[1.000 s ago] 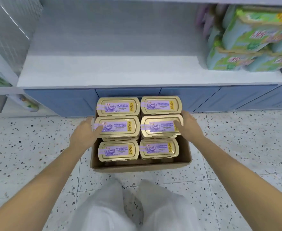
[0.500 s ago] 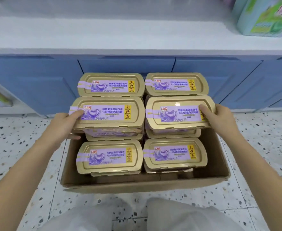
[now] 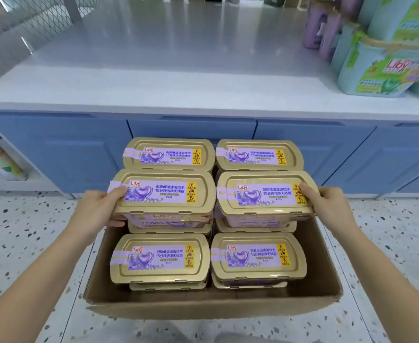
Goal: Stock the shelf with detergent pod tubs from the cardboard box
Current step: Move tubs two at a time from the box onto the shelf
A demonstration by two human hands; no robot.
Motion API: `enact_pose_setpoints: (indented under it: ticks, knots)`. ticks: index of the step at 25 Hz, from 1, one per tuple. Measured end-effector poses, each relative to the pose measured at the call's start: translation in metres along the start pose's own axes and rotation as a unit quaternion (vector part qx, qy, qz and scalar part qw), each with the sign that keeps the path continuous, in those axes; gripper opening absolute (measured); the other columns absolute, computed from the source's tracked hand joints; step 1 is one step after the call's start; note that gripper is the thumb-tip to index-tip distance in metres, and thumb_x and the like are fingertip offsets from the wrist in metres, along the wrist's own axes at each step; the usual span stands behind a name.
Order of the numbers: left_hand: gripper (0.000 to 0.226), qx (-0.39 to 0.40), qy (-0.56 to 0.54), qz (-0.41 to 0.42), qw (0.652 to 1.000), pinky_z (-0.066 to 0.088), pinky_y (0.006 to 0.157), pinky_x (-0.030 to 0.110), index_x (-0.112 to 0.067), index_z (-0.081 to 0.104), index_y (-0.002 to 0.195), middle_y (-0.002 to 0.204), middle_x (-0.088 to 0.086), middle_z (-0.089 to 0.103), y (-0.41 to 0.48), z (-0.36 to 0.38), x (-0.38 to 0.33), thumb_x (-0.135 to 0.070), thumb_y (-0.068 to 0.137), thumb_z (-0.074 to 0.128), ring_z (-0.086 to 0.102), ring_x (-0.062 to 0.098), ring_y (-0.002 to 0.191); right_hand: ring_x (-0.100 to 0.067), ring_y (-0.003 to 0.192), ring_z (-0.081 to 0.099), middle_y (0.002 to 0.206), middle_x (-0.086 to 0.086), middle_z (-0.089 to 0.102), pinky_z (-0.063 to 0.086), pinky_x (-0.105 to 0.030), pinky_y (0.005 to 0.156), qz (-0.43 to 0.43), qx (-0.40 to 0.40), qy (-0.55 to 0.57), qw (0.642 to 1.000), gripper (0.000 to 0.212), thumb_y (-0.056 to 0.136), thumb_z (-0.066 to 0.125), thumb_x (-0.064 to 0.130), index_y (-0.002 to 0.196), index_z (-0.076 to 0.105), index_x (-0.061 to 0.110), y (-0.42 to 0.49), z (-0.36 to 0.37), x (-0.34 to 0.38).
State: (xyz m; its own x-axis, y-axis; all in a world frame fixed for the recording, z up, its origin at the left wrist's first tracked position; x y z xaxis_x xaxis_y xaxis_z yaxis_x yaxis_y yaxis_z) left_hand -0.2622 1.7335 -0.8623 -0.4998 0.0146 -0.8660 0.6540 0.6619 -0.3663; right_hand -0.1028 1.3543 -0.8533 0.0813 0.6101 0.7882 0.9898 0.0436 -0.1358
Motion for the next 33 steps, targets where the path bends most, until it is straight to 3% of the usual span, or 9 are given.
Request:
enact_pose_setpoints:
  ticks: [4, 8, 13, 17, 19, 23, 25, 28, 33]
  knots:
    - [0.035, -0.037, 0.010, 0.036, 0.999, 0.053, 0.040, 0.024, 0.002, 0.062, 0.071, 0.071, 0.014, 0.067, -0.008, -0.009, -0.017, -0.029, 0.087, 0.057, 0.065, 0.030, 0.057, -0.023, 0.054, 0.045, 0.052, -0.010, 0.051, 0.029, -0.033, 0.052, 0.010, -0.031, -0.016, 0.999, 0.050, 0.090, 0.055, 0.035, 0.051, 0.050, 0.005, -0.004, -0.015, 0.011]
    - [0.035, -0.049, -0.010, 0.068, 0.996, 0.058, 0.051, 0.032, 0.000, 0.065, 0.071, 0.055, 0.014, 0.069, -0.013, -0.034, -0.053, -0.032, 0.083, 0.059, 0.066, 0.024, 0.043, -0.031, 0.065, 0.050, 0.069, -0.029, 0.059, 0.032, -0.033, 0.055, 0.001, -0.055, -0.021, 0.998, 0.056, 0.086, 0.057, 0.040, 0.074, 0.060, -0.014, 0.002, -0.046, 0.043]
    - [0.033, -0.046, -0.020, 0.117, 0.992, 0.057, 0.047, 0.034, -0.001, 0.064, 0.068, 0.044, 0.008, 0.066, -0.008, -0.050, -0.116, -0.030, 0.082, 0.059, 0.064, 0.021, 0.039, -0.043, 0.076, 0.065, 0.077, -0.031, 0.067, 0.053, -0.055, 0.082, -0.054, -0.058, 0.029, 0.996, 0.053, 0.075, 0.061, 0.046, 0.068, 0.063, -0.007, 0.028, -0.071, 0.115]
    - [0.031, -0.039, -0.032, 0.142, 0.989, 0.054, 0.039, 0.027, 0.000, 0.063, 0.071, 0.043, 0.005, 0.065, 0.008, -0.049, -0.158, -0.029, 0.082, 0.058, 0.064, 0.020, 0.038, -0.039, 0.073, 0.065, 0.076, -0.024, 0.064, 0.056, -0.049, 0.065, -0.077, -0.090, 0.047, 0.992, 0.041, 0.081, 0.061, 0.041, 0.060, 0.057, 0.006, 0.056, -0.076, 0.167]
    - [0.033, -0.042, -0.048, 0.150, 0.987, 0.055, 0.041, 0.029, 0.002, 0.064, 0.076, 0.047, 0.007, 0.068, 0.022, -0.048, -0.173, -0.030, 0.081, 0.059, 0.064, 0.021, 0.039, -0.041, 0.076, 0.066, 0.077, -0.023, 0.064, 0.052, -0.050, 0.054, -0.081, -0.106, 0.040, 0.990, 0.044, 0.076, 0.062, 0.047, 0.059, 0.054, 0.008, 0.073, -0.076, 0.180]
    - [0.042, -0.063, -0.078, 0.150, 0.984, 0.060, 0.064, 0.042, 0.005, 0.065, 0.093, 0.081, 0.021, 0.070, 0.052, -0.045, -0.197, -0.034, 0.076, 0.063, 0.068, 0.032, 0.054, -0.042, 0.082, 0.065, 0.080, -0.026, 0.066, 0.054, -0.053, 0.077, -0.076, -0.131, 0.033, 0.988, 0.056, 0.067, 0.058, 0.055, 0.066, 0.060, -0.001, 0.105, -0.071, 0.196]
    - [0.042, -0.067, -0.090, 0.149, 0.982, 0.060, 0.058, 0.039, 0.003, 0.066, 0.096, 0.084, 0.021, 0.070, 0.066, -0.042, -0.207, -0.034, 0.076, 0.063, 0.067, 0.031, 0.054, -0.040, 0.082, 0.064, 0.074, -0.023, 0.062, 0.052, -0.044, 0.076, -0.076, -0.153, 0.020, 0.985, 0.053, 0.079, 0.058, 0.047, 0.067, 0.061, -0.004, 0.115, -0.069, 0.201]
    - [0.037, -0.076, -0.098, 0.142, 0.982, 0.059, 0.051, 0.037, 0.002, 0.064, 0.087, 0.088, 0.022, 0.069, 0.083, -0.034, -0.219, -0.033, 0.077, 0.064, 0.067, 0.034, 0.059, -0.040, 0.080, 0.065, 0.075, -0.024, 0.065, 0.053, -0.043, 0.076, -0.062, -0.159, 0.016, 0.985, 0.053, 0.077, 0.055, 0.050, 0.061, 0.058, 0.000, 0.133, -0.060, 0.198]
    - [0.031, -0.089, -0.085, 0.126, 0.984, 0.057, 0.077, 0.050, -0.004, 0.059, 0.073, 0.081, 0.018, 0.069, 0.106, -0.022, -0.227, -0.034, 0.076, 0.067, 0.069, 0.039, 0.065, -0.040, 0.081, 0.067, 0.084, -0.021, 0.070, 0.056, -0.051, 0.078, -0.028, -0.133, 0.058, 0.989, 0.073, 0.053, 0.046, 0.069, 0.078, 0.065, 0.003, 0.183, -0.042, 0.178]
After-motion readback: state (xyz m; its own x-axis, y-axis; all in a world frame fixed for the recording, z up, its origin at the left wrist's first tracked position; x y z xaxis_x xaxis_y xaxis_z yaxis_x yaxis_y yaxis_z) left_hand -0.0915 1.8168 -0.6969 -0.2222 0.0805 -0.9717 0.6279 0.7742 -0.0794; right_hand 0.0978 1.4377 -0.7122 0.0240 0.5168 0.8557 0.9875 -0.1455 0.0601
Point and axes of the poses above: each hand's wrist, its own y-axis towards the middle knuckle, its own z-axis out of the palm, x = y × z, the point moved 2 cm from there along y, towards the middle knuckle
